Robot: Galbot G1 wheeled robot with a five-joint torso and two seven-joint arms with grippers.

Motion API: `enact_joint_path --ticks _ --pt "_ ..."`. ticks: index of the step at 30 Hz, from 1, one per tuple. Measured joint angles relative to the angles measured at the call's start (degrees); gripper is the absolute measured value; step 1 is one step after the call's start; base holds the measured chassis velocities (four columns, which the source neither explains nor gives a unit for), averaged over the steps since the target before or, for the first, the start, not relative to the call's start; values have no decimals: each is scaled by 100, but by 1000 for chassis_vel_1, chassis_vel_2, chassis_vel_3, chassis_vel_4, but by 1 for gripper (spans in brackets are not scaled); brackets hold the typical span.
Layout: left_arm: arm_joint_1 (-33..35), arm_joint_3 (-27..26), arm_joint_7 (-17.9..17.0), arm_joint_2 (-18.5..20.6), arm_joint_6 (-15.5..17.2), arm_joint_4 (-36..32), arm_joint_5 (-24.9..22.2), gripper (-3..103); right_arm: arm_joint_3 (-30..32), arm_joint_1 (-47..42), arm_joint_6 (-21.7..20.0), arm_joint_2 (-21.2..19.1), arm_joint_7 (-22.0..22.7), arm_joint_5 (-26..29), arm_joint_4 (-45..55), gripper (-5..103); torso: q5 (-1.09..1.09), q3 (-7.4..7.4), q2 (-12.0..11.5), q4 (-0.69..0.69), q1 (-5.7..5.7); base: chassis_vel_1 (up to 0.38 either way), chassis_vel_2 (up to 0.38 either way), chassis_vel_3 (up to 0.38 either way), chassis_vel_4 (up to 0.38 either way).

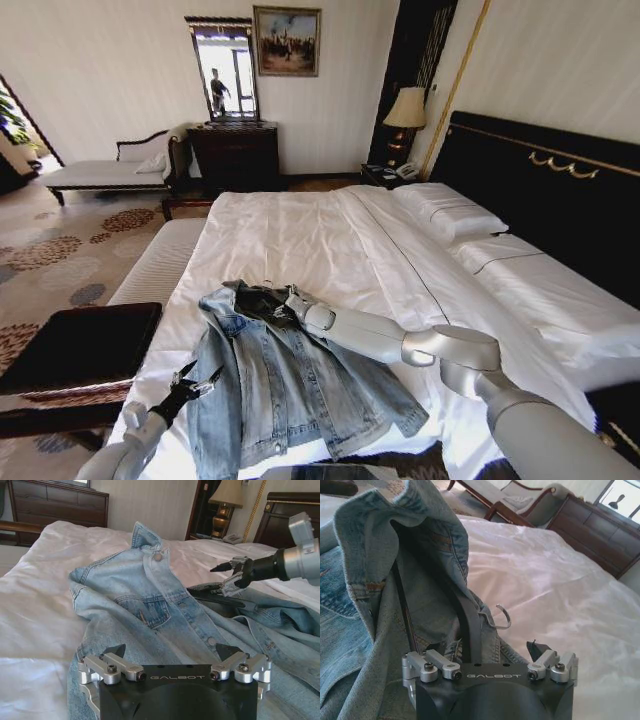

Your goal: Pick up the clothes from the bed and hang them on the clothes hanger.

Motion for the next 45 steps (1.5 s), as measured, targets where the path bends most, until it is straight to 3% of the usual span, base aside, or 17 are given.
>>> enact_joint_path --ticks 3,8,9,10,19,22,24,27,29,30,33,38,44,45 --pt "35 -6 3 22 -1 -97 68 100 -40 23 -204 87 -36 326 -148 83 -1 0 0 -1 0 0 0 0 0" --pt "45 -11 23 107 25 -238 72 100 -103 66 -446 236 -140 734 -399 80 -1 0 0 -1 0 0 0 0 0" --pt "41 -18 23 124 29 -247 68 100 -133 80 -474 261 -168 793 -447 76 -1 0 0 -1 0 0 0 0 0" --pt "35 -30 23 140 36 -259 54 100 -170 95 -488 293 -194 839 -513 70 -1 0 0 -1 0 0 0 0 0" --pt "41 -72 29 151 91 -358 10 100 -249 186 -545 619 -330 1342 -1072 59 -1 0 0 0 0 0 0 0 0" --pt "67 -97 30 176 130 -410 -15 100 -307 236 -517 758 -379 1401 -1283 43 -1 1 0 0 0 0 0 0 0" --pt "79 -106 30 178 136 -423 -20 100 -307 236 -498 773 -379 1389 -1300 43 -1 0 0 0 0 0 0 0 0" --pt "138 -155 30 180 152 -466 -42 100 -296 232 -264 769 -348 988 -1308 27 -2 1 0 0 0 0 0 0 0" --pt "168 -176 30 179 156 -469 -60 100 -274 178 81 751 -238 382 -1350 21 -2 1 0 -1 0 0 0 0 0" --pt "168 -176 30 179 156 -469 -60 100 -274 178 81 751 -238 382 -1350 21 -2 1 0 -1 0 0 0 0 0" --pt "200 -199 24 166 156 -469 -79 100 -157 57 532 753 -37 -638 -1395 21 -2 0 0 -1 0 0 0 0 0" --pt "222 -235 20 152 156 -490 -100 100 -94 -8 732 804 160 -1229 -1432 21 -2 1 0 -1 0 0 0 0 0" --pt "251 -277 19 141 153 -512 -109 100 -53 -30 859 933 237 -1534 -1619 21 -2 0 0 -1 0 0 0 0 0" --pt "277 -301 19 136 144 -518 -110 100 -23 -61 1127 1159 261 -1824 -1982 21 -3 1 0 -2 0 0 0 0 0"
